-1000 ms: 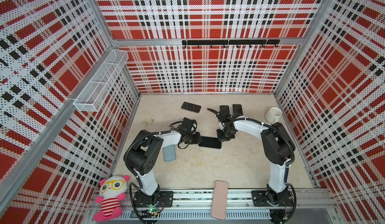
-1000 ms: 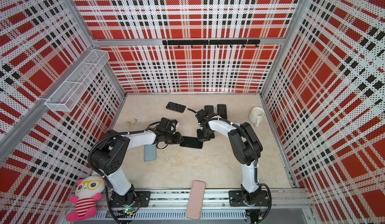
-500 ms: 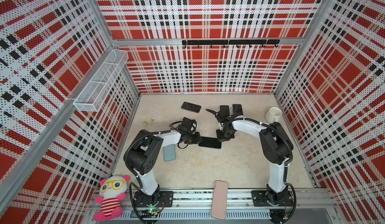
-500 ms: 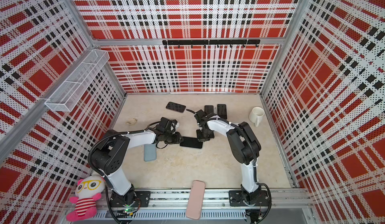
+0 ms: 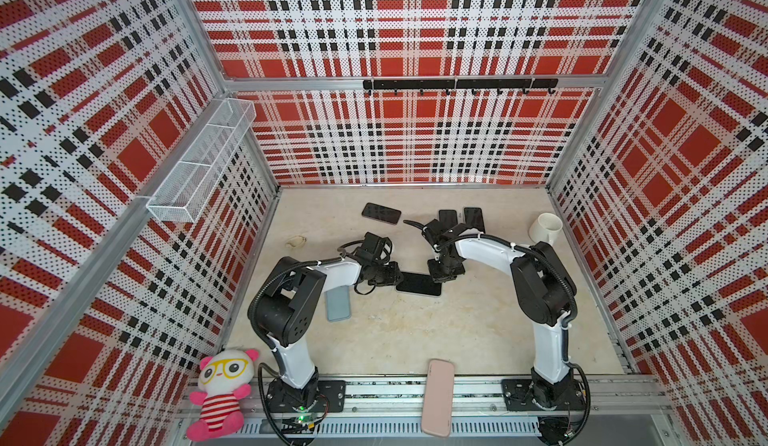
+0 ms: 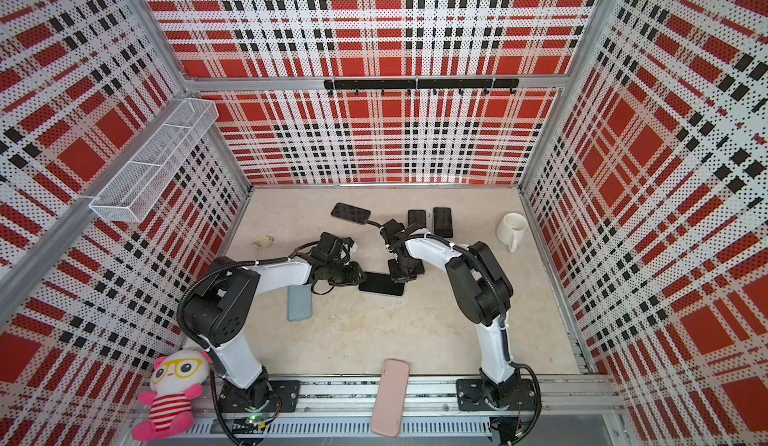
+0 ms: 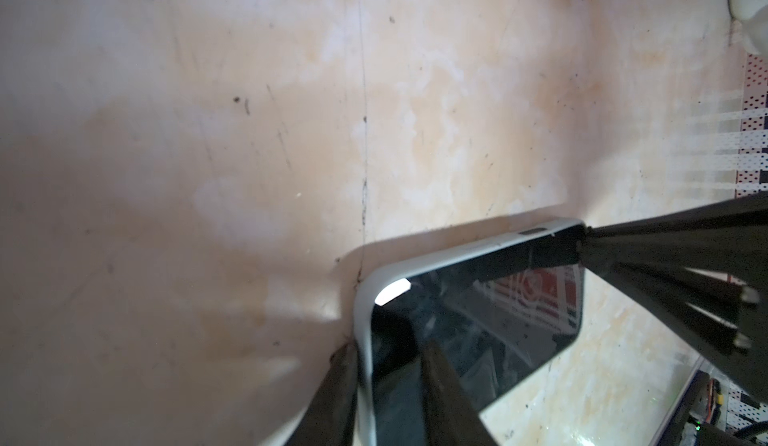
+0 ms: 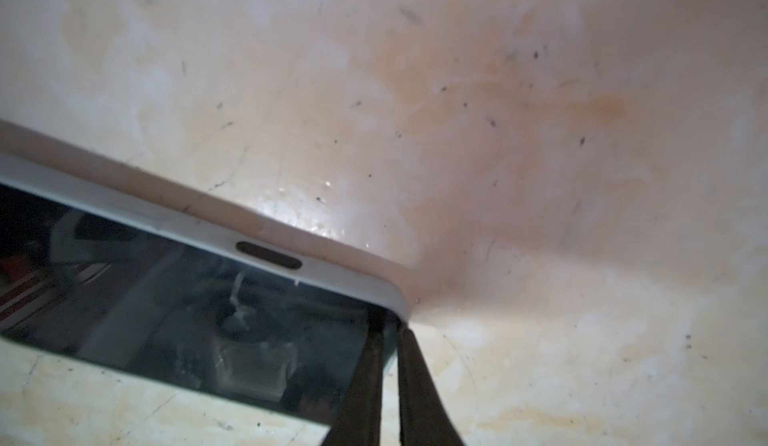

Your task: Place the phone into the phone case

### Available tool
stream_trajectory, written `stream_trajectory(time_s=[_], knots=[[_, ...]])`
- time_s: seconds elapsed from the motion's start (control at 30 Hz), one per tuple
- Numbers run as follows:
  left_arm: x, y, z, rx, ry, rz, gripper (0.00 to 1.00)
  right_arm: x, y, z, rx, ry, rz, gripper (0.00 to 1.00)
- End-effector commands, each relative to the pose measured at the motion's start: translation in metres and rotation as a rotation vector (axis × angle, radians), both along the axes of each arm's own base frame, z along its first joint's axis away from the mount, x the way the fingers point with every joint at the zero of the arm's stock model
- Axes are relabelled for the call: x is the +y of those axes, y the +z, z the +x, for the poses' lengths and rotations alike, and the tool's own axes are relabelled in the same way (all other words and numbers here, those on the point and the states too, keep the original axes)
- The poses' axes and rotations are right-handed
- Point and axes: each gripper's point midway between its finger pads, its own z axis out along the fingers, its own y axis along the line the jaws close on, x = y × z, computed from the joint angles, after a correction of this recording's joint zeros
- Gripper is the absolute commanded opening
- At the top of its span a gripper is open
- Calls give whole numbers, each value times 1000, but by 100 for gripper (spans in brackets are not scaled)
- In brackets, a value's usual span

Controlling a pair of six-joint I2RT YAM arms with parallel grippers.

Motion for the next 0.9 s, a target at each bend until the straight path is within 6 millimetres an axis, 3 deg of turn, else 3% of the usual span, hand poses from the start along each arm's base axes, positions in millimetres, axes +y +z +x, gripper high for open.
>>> stream_trajectory(time_s=[0.0,0.1,0.27,0.57,0.87], knots=[[4,-10,-1,26,-5,21,30,-9,26,-10,5,26,-54,14],[4,-3,-1,7,-8,17,30,-12,44,-6,-31,8,-15,16],[8,1,0,-9,3,28,30,-18,50,0,-59,-22,58,22],[8,5,2,-16,2,20,30,-8,35,13,-39,-10,89,26],[8,10,3,-26,2,14,30,-2,5,6,27,-2,97,24]])
